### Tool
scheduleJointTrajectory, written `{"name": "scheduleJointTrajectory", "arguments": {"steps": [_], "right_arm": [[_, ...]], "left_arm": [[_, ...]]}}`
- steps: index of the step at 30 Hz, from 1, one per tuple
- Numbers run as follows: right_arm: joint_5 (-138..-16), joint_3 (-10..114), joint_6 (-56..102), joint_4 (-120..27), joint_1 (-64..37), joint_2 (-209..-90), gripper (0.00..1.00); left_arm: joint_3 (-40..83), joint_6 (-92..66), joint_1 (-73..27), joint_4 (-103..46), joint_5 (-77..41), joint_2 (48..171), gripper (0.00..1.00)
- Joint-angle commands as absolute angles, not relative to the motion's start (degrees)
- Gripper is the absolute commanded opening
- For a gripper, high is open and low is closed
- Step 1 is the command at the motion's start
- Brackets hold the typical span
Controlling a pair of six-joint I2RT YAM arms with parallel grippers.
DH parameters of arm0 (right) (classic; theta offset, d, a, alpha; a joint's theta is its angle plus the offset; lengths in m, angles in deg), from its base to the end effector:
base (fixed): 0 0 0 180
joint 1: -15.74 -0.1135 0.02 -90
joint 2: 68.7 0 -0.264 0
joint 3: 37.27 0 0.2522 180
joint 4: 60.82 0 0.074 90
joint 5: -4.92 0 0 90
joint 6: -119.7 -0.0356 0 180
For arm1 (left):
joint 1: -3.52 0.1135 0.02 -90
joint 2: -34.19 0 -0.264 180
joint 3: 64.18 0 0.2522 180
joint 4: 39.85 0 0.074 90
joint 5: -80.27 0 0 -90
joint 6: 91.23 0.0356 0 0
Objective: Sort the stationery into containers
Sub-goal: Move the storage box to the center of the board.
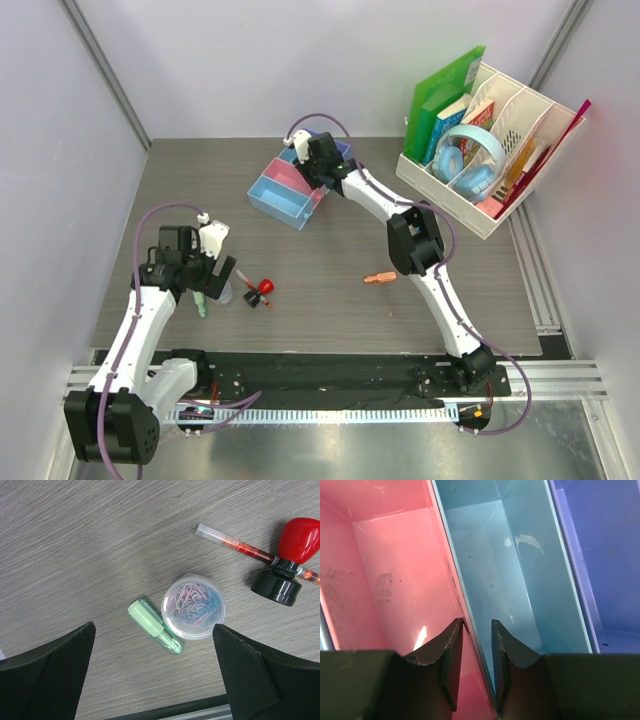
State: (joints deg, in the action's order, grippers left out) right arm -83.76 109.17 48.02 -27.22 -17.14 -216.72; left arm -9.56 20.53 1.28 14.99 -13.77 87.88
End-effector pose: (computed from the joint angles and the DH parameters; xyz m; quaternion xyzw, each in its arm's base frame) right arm 0.4914 0.3186 0.1832 -0.3883 0.7982 0.0685 0.4553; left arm 0.1801 -0.0096 0.2418 0.2082 0.9272 0.0194 0.3108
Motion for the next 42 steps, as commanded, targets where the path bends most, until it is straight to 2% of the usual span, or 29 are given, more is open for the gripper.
{"name": "scheduleJointTrajectory", "arguments": {"steps": [1, 3, 7, 12, 28, 42], "right_arm": [[-89.73, 104.47, 38.76, -24.29, -17.74, -212.84, 0.21], [-92.28, 103.33, 36.74, -24.03, -18.09, -212.31, 0.13], [-96.06, 101.21, 30.77, -23.59, -19.14, -210.03, 0.05], [-98.52, 97.09, 24.43, -23.41, -20.56, -207.48, 0.01], [-102.30, 91.11, -0.27, -18.76, -21.61, -201.85, 0.01], [-116.19, 82.23, -11.70, -15.33, -23.54, -194.21, 0.01]], "left_arm": [[-8.06, 21.71, 1.41, 15.48, -13.69, 86.75, 1.00], [-7.88, 21.88, 1.41, 15.83, -13.86, 86.49, 1.00], [-7.53, 22.15, 1.41, 16.71, -14.30, 86.05, 1.00], [-7.09, 22.76, 1.41, 17.94, -14.48, 85.08, 1.00], [-7.71, 23.73, 1.41, 19.53, -15.88, 82.53, 1.00], [-7.35, 24.35, 1.41, 17.94, -19.13, 84.02, 1.00]]}}
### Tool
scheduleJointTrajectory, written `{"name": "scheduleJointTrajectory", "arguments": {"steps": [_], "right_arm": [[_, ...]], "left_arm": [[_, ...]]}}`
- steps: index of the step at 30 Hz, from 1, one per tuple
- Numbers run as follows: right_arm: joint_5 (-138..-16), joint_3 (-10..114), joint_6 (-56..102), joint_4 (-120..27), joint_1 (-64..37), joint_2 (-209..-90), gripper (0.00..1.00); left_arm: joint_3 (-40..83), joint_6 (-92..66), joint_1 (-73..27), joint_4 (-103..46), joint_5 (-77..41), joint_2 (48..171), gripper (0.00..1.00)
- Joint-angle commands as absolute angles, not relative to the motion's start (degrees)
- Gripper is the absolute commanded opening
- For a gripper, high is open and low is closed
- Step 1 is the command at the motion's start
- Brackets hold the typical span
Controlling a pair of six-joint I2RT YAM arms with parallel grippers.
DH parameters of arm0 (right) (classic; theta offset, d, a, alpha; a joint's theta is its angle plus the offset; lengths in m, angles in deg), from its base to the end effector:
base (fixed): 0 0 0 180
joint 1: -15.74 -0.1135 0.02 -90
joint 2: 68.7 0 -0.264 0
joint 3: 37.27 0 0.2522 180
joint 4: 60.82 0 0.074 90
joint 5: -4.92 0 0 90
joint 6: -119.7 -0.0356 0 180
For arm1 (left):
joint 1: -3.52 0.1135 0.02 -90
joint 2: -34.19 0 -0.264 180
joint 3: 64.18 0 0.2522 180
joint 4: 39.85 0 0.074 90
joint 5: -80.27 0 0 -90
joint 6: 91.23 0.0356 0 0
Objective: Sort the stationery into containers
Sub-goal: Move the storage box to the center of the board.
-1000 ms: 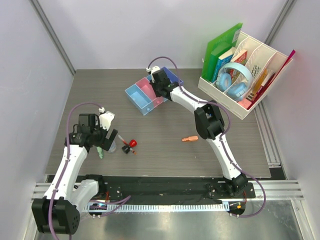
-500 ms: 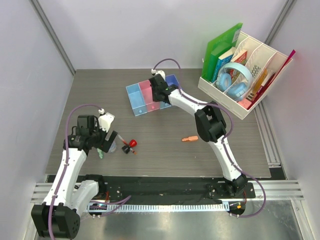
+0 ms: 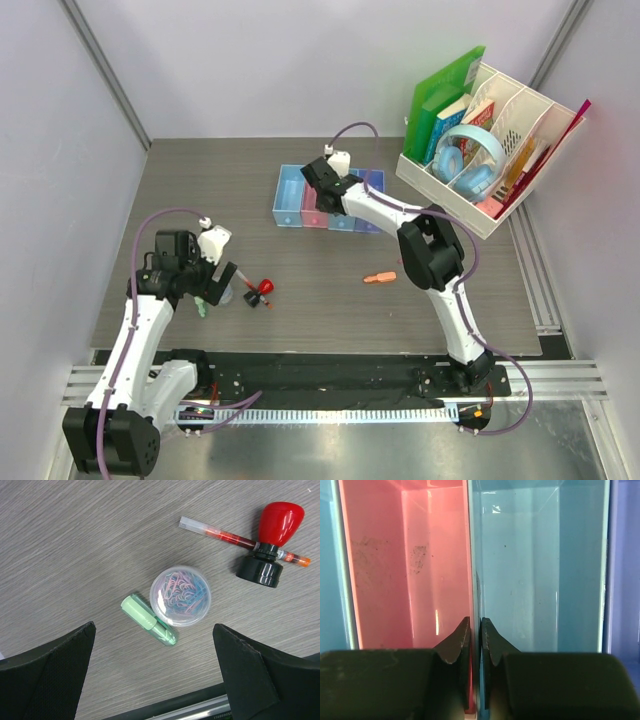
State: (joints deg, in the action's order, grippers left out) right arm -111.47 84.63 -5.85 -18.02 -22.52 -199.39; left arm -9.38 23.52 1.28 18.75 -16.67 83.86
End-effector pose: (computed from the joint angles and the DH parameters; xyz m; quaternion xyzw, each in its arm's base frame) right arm 0.4080 0.3016 0.1922 0.0533 0.9209 0.0199 0.3855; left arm 0.1651 -0.0108 0.2494 0.2396 0.9173 0.0047 0.3180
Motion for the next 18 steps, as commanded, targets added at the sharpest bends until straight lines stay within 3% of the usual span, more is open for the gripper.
{"name": "scheduleJointTrajectory", "arguments": {"steps": [1, 11, 18], "right_arm": [[-116.37, 81.96, -11.53, -15.24, -24.07, -194.12, 0.01], [-116.63, 79.41, -7.31, -16.38, -27.06, -191.48, 0.02], [-118.83, 80.91, -0.11, -16.47, -27.85, -188.06, 0.24]], "left_arm": [[-7.09, 24.17, 1.41, 17.94, -19.40, 83.94, 1.00], [-7.18, 24.26, 1.41, 17.42, -18.79, 83.32, 1.00], [-7.00, 24.00, 1.41, 15.93, -19.49, 84.28, 1.00]]}}
